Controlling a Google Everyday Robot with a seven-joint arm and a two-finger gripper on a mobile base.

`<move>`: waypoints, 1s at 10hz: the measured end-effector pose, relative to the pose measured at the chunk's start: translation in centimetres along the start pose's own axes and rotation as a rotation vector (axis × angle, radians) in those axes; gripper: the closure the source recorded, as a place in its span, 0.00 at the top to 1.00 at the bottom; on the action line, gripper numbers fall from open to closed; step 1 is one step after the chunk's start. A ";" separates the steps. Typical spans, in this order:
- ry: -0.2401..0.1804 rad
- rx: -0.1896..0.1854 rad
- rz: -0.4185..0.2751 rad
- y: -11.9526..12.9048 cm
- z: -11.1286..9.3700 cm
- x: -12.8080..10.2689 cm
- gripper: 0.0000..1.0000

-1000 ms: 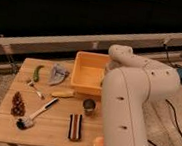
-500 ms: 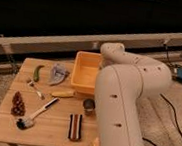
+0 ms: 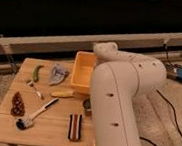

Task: Wipe tray with eraser

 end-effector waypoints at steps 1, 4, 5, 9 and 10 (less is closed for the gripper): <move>-0.013 -0.007 -0.042 1.2 -0.1 -0.8 0.00; -0.034 -0.020 -0.132 2.1 -0.8 -1.2 0.00; -0.036 -0.024 -0.156 1.9 -1.0 -0.9 0.00; -0.033 -0.049 -0.281 1.1 -1.6 -0.3 0.00; -0.030 -0.056 -0.295 0.8 -1.4 -0.1 0.00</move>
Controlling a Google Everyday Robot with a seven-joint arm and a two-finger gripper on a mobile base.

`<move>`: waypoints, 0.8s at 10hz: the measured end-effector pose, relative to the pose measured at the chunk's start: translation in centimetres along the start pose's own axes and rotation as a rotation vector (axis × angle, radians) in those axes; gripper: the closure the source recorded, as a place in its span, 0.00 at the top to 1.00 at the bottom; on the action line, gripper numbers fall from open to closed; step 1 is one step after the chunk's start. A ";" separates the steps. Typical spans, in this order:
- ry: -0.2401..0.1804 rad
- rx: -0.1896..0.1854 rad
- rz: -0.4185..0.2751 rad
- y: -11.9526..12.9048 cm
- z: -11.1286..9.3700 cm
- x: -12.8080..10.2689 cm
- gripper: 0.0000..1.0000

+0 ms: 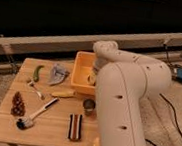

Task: Wipe tray with eraser

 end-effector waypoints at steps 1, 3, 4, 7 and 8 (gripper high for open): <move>0.004 -0.005 -0.007 -0.3 0.2 0.5 0.00; 0.011 -0.009 0.011 -1.3 0.5 2.3 0.00; 0.013 -0.008 0.031 -2.1 0.6 3.4 0.00; 0.007 0.012 0.154 -5.4 0.6 5.9 0.00; 0.005 0.027 0.204 -6.5 0.5 6.2 0.00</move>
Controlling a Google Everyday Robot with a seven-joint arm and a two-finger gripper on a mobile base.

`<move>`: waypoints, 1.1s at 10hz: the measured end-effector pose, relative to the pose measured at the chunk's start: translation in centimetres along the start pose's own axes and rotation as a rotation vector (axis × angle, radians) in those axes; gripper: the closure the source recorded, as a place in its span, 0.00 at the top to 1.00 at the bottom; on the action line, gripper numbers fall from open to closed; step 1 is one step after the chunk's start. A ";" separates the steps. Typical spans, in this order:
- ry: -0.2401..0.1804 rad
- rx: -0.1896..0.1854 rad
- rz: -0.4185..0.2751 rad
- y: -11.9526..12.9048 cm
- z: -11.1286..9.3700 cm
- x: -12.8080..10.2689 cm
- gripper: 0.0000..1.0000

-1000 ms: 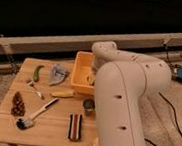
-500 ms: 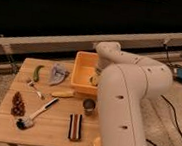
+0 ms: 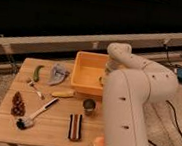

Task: Wipe tray with eraser

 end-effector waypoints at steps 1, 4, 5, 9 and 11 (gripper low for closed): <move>-0.008 0.022 0.073 -1.4 -0.2 0.1 0.00; -0.030 0.032 0.136 -2.0 -0.4 -1.9 0.00; -0.039 0.024 0.133 -1.1 -0.5 -3.5 0.00; -0.077 -0.051 0.118 3.3 -0.8 -9.1 0.00; -0.088 -0.104 0.125 4.7 -1.0 -9.6 0.00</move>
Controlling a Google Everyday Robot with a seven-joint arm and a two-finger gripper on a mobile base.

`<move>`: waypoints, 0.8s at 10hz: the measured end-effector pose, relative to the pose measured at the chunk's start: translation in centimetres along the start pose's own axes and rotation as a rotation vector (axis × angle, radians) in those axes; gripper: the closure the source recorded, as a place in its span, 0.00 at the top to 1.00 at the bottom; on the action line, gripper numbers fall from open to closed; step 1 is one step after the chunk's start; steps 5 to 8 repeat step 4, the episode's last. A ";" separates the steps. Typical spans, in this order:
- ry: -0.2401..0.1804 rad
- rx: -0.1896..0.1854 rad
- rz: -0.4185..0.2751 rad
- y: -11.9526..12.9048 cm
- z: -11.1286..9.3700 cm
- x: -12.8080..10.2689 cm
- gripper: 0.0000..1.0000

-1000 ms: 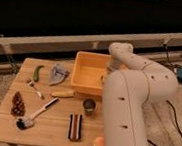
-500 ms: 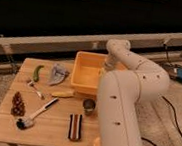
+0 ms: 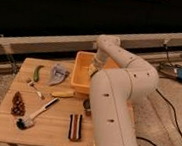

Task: Wipe tray with eraser

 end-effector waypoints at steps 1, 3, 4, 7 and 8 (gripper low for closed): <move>0.001 -0.022 0.017 0.2 -0.1 0.3 0.00; 0.002 -0.023 0.018 0.2 0.0 0.3 0.07; 0.001 -0.024 0.016 0.4 0.0 0.2 0.19; 0.001 -0.024 0.016 0.4 0.0 0.2 0.19; 0.001 -0.024 0.016 0.4 0.0 0.2 0.19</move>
